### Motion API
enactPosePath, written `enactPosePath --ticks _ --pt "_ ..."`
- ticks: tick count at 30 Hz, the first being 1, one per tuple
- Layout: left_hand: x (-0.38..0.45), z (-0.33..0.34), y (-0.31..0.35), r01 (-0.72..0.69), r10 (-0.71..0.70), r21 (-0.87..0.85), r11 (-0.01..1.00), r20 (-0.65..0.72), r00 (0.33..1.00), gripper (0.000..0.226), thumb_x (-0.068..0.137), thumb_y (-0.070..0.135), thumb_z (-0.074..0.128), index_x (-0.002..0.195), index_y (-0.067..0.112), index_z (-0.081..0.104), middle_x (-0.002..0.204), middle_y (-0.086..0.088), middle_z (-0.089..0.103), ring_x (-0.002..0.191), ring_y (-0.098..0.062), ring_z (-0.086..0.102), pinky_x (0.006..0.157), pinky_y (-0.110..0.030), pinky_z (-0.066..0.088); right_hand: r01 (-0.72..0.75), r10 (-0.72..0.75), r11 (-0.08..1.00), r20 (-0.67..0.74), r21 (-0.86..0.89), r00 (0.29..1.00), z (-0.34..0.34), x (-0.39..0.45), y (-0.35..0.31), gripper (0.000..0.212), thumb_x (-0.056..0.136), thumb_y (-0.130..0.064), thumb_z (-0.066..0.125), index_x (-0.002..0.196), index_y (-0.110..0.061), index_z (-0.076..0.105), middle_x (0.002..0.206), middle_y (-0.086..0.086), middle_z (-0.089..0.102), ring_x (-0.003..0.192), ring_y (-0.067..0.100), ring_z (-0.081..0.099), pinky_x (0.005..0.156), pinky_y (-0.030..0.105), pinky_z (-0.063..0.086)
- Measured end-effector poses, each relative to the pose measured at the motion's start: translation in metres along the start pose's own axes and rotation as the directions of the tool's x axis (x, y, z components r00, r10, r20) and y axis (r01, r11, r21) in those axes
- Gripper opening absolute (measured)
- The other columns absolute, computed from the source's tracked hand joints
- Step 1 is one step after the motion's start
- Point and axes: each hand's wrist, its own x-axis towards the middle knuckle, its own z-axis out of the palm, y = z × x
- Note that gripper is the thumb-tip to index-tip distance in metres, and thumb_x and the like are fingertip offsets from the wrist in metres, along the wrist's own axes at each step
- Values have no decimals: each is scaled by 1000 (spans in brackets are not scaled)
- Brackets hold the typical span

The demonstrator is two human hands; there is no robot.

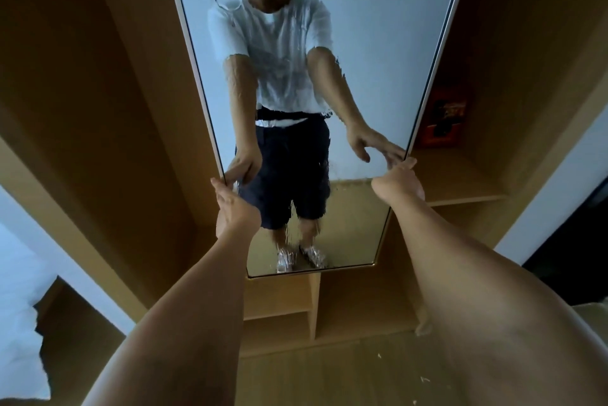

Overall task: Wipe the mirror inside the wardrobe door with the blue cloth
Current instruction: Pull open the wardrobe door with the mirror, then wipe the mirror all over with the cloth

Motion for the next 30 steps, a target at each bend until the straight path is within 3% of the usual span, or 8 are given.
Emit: enactPosePath --ticks 6,12,16,20,23,25,28,30 --pt "14 9 6 29 -30 -33 999 -26 999 97 84 -7 47 147 25 -20 159 0 7 116 -35 53 69 -37 46 2 -4 999 40 50 999 3 16 -8 91 88 -25 56 149 -13 -10 151 10 32 117 32 53 72 37 45" --pt "28 14 11 44 -46 -64 997 -37 998 95 85 -4 46 146 27 -20 159 0 8 109 -35 57 62 -34 46 24 -34 993 82 114 996 3 30 -18 94 87 -25 59 149 -11 -10 150 11 32 119 32 52 83 39 52" --pt "32 19 12 46 -51 -108 993 -50 997 95 85 -2 48 147 28 -18 159 0 7 87 -27 56 54 -32 44 27 -33 992 50 122 998 10 32 -20 94 87 -25 58 149 -8 -11 154 9 24 125 31 46 87 39 49" --pt "25 27 15 74 -101 -231 970 -106 989 97 81 -7 47 148 30 -11 159 2 10 111 -33 54 80 -45 53 84 -76 989 -64 123 995 17 31 -15 82 90 -17 53 150 -9 -2 153 8 29 125 30 46 91 43 49" --pt "21 46 20 314 -366 -405 859 -57 929 85 85 0 54 150 17 3 155 -8 21 130 -35 38 103 -47 40 130 -118 989 -164 65 979 19 36 -3 62 93 -10 48 147 -14 19 143 8 43 122 29 49 92 46 46" --pt "14 65 20 421 -431 -326 847 43 901 68 87 6 55 146 4 20 145 -16 35 128 -33 41 105 -40 37 135 -137 991 -169 -24 976 19 44 11 52 92 -10 50 141 -17 32 137 8 49 121 29 47 95 44 42" --pt "-6 91 24 262 -243 -38 964 266 933 34 88 5 49 122 -1 49 105 -16 57 93 -26 58 76 -30 52 106 -120 987 -120 -120 986 16 59 35 47 92 -14 52 138 -19 40 135 8 48 122 30 44 97 43 38" --pt "-20 107 36 109 -122 58 992 324 938 18 90 10 49 106 4 52 83 -8 53 70 -18 52 54 -25 41 95 -108 976 -57 -196 992 14 70 46 48 92 -15 51 138 -22 41 136 8 46 123 29 42 96 42 37"
